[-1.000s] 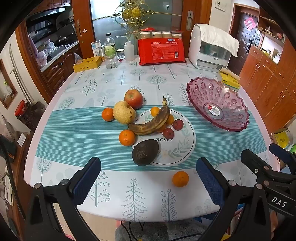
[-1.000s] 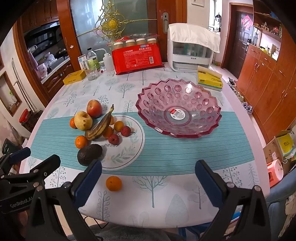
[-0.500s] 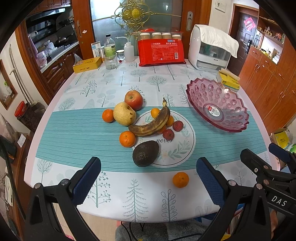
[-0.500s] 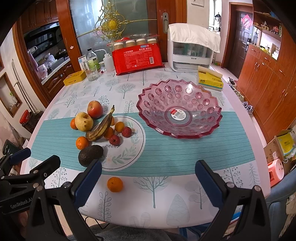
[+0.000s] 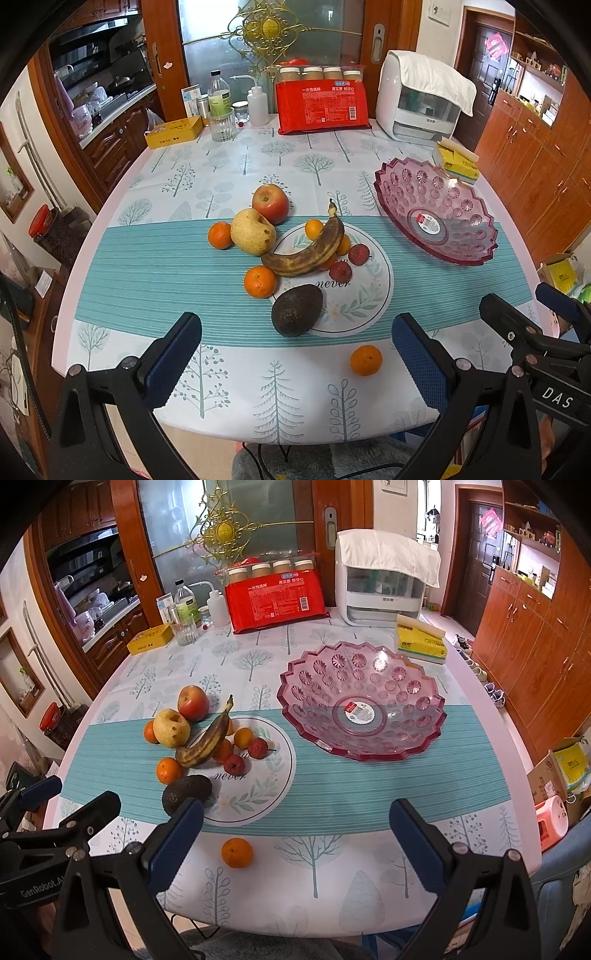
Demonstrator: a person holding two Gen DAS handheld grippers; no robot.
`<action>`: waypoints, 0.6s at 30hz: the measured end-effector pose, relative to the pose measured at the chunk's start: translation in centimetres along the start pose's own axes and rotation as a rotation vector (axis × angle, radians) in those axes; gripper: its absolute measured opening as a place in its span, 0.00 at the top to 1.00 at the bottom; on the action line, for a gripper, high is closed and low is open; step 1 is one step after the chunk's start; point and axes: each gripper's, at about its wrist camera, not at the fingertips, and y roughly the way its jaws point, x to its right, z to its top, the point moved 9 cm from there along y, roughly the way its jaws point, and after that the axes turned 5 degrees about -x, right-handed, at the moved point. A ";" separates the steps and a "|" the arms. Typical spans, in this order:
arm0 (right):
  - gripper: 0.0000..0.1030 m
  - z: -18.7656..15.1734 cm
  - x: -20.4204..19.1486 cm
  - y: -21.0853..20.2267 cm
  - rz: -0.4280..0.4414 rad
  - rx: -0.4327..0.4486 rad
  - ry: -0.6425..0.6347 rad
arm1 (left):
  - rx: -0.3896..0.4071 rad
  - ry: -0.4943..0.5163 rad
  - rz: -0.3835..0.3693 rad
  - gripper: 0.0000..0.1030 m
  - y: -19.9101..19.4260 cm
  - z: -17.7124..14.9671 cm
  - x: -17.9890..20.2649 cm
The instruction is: Organize fruits
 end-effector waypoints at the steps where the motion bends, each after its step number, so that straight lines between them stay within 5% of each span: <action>1: 0.02 0.2 -0.1 -0.1 0.001 0.001 0.003 | -0.002 -0.003 -0.003 0.01 0.1 -0.1 0.0; 12: 0.02 1.0 -2.3 0.2 0.010 0.009 0.016 | 0.012 0.017 0.005 0.01 0.2 0.8 -3.6; 18: 0.02 2.1 -4.3 0.2 0.014 0.022 0.022 | 0.104 0.054 0.049 0.01 -1.2 3.1 -6.0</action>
